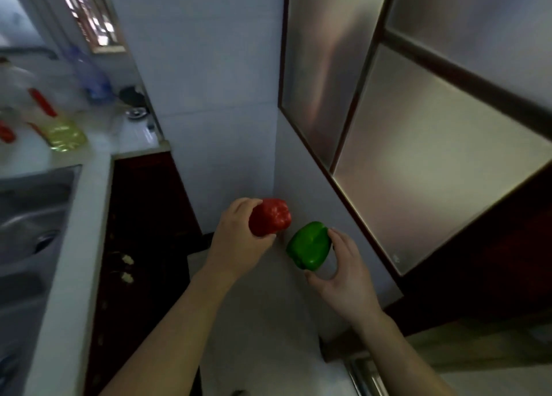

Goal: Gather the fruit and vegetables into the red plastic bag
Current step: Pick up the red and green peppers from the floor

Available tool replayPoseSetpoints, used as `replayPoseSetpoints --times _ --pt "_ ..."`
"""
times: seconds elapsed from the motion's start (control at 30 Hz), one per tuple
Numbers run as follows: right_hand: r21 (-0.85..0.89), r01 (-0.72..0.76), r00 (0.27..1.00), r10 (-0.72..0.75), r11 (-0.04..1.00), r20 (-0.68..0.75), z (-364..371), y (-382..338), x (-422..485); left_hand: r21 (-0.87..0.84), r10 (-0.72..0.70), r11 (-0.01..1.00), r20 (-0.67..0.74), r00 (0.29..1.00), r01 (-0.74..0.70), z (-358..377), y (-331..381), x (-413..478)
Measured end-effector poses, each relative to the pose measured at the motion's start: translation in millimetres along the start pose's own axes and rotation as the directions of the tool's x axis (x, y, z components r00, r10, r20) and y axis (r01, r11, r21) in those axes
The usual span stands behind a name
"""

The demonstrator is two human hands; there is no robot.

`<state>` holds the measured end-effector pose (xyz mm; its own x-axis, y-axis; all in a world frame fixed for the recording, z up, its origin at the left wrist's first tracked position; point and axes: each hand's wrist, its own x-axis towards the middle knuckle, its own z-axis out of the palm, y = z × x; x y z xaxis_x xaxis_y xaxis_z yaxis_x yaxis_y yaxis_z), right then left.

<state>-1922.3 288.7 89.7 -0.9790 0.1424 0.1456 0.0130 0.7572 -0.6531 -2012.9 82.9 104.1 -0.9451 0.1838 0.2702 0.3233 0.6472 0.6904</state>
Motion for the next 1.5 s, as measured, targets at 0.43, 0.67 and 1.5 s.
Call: replayPoseSetpoints --times 0.43,0.67,1.5 --pt "0.149 0.329 0.931 -0.347 0.932 0.116 -29.1 -24.4 15.1 0.088 -0.216 0.965 -0.269 0.939 0.248 -41.4 46.4 -76.4" --pt "0.271 0.468 0.821 -0.528 0.841 0.219 -13.7 -62.5 -5.7 0.118 -0.3 0.914 -0.45 0.841 0.389 -82.0 53.7 -143.2" --pt "0.551 0.685 0.317 -0.876 0.477 0.364 101.1 -291.5 -340.8 0.0 -0.465 0.57 -0.825 0.322 0.822 -251.8 62.5 -592.5"
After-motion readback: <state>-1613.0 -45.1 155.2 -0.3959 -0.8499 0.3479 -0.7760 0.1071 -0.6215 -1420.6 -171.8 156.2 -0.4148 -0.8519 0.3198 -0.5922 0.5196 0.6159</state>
